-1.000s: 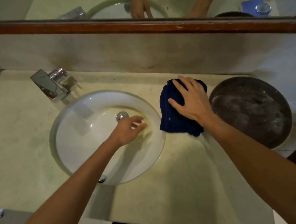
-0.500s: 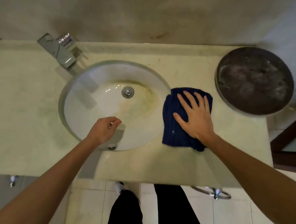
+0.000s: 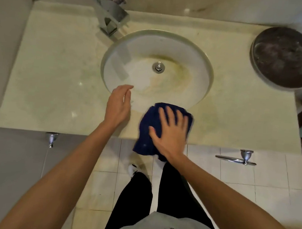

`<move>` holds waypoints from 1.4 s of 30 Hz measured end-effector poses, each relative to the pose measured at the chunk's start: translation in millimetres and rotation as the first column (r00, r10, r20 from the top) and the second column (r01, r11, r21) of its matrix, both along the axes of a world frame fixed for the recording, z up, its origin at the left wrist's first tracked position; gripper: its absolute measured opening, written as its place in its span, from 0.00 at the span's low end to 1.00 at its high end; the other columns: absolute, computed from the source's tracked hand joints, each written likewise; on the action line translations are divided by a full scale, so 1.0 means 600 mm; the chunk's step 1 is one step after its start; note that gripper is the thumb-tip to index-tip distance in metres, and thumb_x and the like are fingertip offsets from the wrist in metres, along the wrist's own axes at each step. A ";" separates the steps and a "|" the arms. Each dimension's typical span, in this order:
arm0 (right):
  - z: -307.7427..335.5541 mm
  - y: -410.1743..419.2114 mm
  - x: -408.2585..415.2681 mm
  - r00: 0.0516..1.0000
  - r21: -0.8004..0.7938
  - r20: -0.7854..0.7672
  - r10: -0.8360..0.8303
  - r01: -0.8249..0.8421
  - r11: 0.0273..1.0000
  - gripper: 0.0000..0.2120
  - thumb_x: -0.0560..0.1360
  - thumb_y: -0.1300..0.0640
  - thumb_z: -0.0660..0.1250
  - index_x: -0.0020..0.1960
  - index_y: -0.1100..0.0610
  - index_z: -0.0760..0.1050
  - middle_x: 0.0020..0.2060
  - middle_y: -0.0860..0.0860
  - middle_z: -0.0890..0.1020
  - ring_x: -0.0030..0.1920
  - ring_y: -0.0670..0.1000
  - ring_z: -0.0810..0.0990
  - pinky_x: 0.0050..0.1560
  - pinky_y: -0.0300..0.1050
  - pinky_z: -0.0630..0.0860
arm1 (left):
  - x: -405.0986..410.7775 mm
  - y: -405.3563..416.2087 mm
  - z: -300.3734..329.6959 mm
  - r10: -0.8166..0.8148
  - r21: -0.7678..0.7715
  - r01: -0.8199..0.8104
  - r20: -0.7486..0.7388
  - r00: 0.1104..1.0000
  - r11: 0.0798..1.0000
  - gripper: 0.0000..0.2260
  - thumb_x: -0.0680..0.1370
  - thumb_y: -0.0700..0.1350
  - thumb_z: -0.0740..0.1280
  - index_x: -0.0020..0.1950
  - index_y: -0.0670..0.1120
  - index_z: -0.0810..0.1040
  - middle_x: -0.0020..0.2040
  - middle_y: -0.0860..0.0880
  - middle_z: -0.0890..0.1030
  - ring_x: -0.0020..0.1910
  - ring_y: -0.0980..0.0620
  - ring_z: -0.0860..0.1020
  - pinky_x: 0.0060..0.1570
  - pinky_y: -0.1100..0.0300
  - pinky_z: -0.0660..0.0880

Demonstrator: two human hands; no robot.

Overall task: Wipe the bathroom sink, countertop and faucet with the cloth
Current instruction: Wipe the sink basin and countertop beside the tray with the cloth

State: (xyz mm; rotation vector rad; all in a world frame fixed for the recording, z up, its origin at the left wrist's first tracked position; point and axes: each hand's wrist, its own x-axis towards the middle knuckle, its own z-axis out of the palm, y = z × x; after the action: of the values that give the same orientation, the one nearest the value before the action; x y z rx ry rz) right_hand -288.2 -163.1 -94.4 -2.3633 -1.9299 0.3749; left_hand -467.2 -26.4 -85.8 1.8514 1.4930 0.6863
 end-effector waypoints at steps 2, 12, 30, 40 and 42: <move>-0.002 0.035 -0.095 0.995 0.019 -0.057 0.083 -0.082 0.996 0.36 0.79 0.34 0.56 0.82 0.50 0.60 0.79 0.53 0.65 0.77 0.63 0.61 0.79 0.64 0.51 | -0.023 -0.001 0.014 0.124 -0.006 -0.124 0.068 0.990 0.992 0.16 0.87 0.44 0.55 0.68 0.43 0.78 0.66 0.45 0.80 0.66 0.48 0.76 0.70 0.53 0.70; -0.026 0.029 -0.092 0.974 0.114 -0.136 0.182 -0.167 0.979 0.32 0.81 0.38 0.59 0.81 0.51 0.63 0.80 0.53 0.65 0.79 0.60 0.61 0.80 0.60 0.51 | -0.086 0.000 0.019 0.279 -0.045 -0.277 0.052 0.959 0.960 0.17 0.87 0.46 0.55 0.71 0.45 0.76 0.68 0.47 0.78 0.67 0.50 0.75 0.71 0.53 0.70; -0.004 -0.105 0.433 0.989 0.066 0.012 -0.147 0.146 0.987 0.31 0.82 0.41 0.55 0.81 0.54 0.62 0.78 0.57 0.65 0.76 0.65 0.63 0.77 0.64 0.57 | 0.045 -0.015 -0.026 0.020 -0.025 -0.022 -0.065 0.998 0.999 0.15 0.84 0.40 0.61 0.69 0.43 0.78 0.69 0.45 0.78 0.70 0.47 0.72 0.70 0.64 0.61; -0.010 0.198 0.449 0.997 0.084 -0.044 -0.064 0.067 0.994 0.32 0.81 0.36 0.54 0.81 0.48 0.62 0.79 0.53 0.65 0.77 0.60 0.62 0.78 0.61 0.55 | 0.207 0.068 -0.020 -0.030 -0.212 0.028 -0.005 1.000 0.977 0.12 0.81 0.38 0.63 0.61 0.45 0.82 0.62 0.48 0.81 0.59 0.50 0.79 0.62 0.61 0.72; -0.013 0.267 0.456 0.998 0.090 -0.054 -0.026 0.031 0.995 0.32 0.81 0.34 0.55 0.81 0.47 0.61 0.79 0.52 0.65 0.78 0.59 0.62 0.79 0.62 0.54 | 0.233 0.088 -0.019 0.001 -0.286 0.002 0.011 1.000 0.958 0.12 0.82 0.38 0.64 0.62 0.46 0.82 0.61 0.51 0.81 0.55 0.54 0.79 0.56 0.68 0.71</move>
State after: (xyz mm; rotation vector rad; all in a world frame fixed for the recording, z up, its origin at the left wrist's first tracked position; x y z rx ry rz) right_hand -14.6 -3.0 -102.2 -2.2977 -1.8475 0.3361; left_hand -327.7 26.6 -97.0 1.6246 1.4970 0.4509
